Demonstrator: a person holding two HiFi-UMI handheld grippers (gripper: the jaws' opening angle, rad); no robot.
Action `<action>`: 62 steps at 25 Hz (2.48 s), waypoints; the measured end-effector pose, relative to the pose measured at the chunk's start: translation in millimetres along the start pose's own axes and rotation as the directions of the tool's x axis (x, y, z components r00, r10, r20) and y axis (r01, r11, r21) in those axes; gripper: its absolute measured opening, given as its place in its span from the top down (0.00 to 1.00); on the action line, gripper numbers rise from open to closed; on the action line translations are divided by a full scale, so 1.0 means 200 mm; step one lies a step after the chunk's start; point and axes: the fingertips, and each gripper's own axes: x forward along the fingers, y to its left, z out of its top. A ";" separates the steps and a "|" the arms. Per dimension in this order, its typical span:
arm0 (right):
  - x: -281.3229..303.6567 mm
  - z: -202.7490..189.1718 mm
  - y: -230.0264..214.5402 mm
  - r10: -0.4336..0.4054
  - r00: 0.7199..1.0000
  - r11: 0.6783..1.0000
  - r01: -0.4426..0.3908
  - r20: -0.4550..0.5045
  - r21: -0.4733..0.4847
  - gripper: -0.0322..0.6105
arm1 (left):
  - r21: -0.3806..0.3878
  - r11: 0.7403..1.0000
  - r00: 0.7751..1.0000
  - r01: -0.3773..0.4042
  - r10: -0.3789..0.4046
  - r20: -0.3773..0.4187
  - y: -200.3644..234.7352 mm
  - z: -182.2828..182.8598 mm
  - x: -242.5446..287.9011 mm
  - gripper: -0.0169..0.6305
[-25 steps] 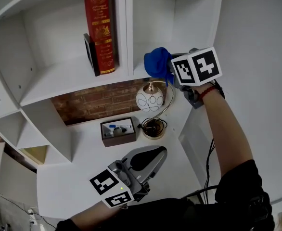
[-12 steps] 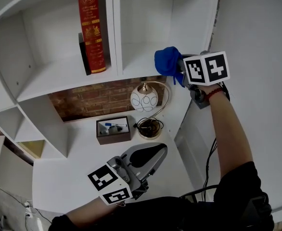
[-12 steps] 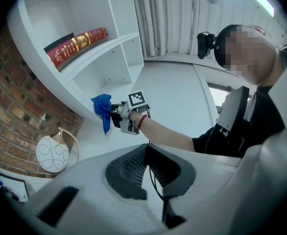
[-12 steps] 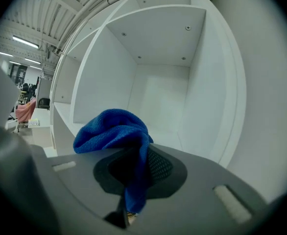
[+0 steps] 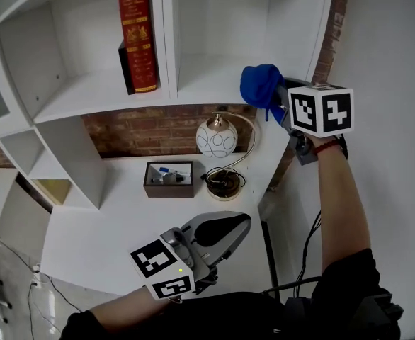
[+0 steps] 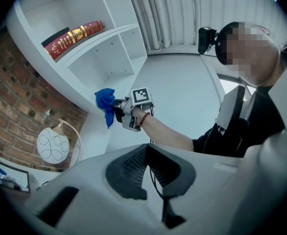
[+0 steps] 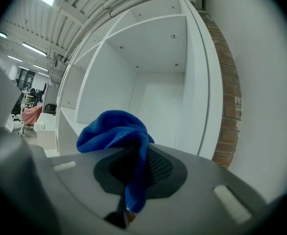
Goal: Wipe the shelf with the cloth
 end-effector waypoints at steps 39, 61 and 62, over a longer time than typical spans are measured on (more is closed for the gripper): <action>-1.27 -0.77 1.56 0.268 0.879 0.538 -0.477 0.395 0.695 0.89 | 0.016 0.986 0.983 -0.167 0.166 0.072 -0.99 -0.18 -1.21 0.98; -1.86 -0.87 2.07 0.330 0.897 0.623 -0.441 0.294 0.646 0.90 | 0.040 0.999 0.992 -0.027 0.022 0.121 -1.47 -0.14 -1.44 0.98; -1.86 -0.86 2.08 0.333 0.897 0.633 -0.441 0.291 0.636 0.90 | 0.044 0.999 0.992 -0.026 0.020 0.123 -1.48 -0.14 -1.44 0.98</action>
